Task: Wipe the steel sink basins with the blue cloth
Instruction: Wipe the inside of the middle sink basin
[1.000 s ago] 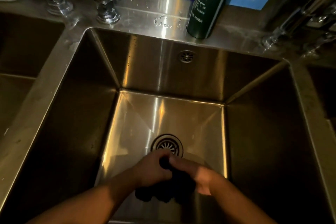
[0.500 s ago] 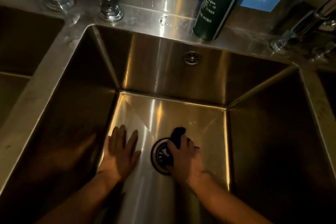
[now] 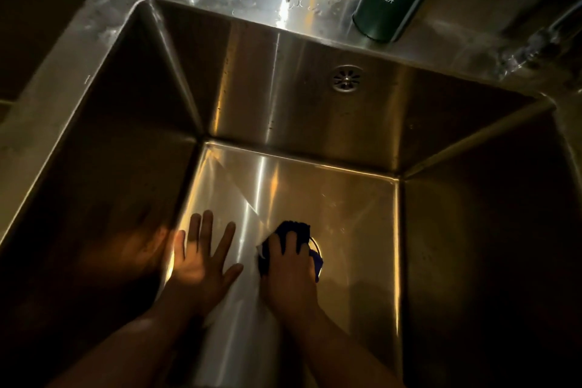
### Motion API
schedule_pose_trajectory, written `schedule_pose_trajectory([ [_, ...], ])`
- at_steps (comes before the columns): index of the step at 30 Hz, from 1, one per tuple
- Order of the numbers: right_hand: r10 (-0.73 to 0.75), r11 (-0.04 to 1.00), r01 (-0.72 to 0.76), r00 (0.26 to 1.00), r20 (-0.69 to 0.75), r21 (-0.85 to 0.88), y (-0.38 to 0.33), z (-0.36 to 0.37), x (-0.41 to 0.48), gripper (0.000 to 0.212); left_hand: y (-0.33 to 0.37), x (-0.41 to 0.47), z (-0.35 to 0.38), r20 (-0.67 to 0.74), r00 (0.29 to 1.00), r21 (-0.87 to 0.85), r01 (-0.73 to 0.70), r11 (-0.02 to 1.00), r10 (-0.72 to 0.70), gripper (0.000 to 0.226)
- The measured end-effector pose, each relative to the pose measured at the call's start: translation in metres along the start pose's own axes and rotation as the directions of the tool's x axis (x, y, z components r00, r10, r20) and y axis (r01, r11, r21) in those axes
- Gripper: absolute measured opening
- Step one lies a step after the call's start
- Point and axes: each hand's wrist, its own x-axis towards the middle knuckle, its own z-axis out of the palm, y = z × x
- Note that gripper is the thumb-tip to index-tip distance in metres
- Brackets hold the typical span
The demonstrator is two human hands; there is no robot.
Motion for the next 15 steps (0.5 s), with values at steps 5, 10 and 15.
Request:
schedule_pose_trajectory([
  [5, 0.105, 0.985, -0.086, 0.987, -0.125, 0.148, -0.004, 0.002, 0.001, 0.038, 0.0, 0.001, -0.001, 0.024, 0.999, 0.009, 0.024, 1.0, -0.024, 0.074],
  [10, 0.171, 0.945, -0.124, 0.976, -0.136, 0.302, -0.002, 0.002, 0.004, 0.038, 0.001, 0.001, -0.001, 0.03, 0.999, 0.011, 0.026, 1.0, -0.026, 0.075],
  [15, 0.217, 0.847, -0.154, 0.974, -0.067, 0.509, 0.003, -0.012, 0.008, 0.044, 0.009, -0.001, -0.014, 0.034, 0.999, 0.014, 0.036, 0.999, -0.036, 0.079],
])
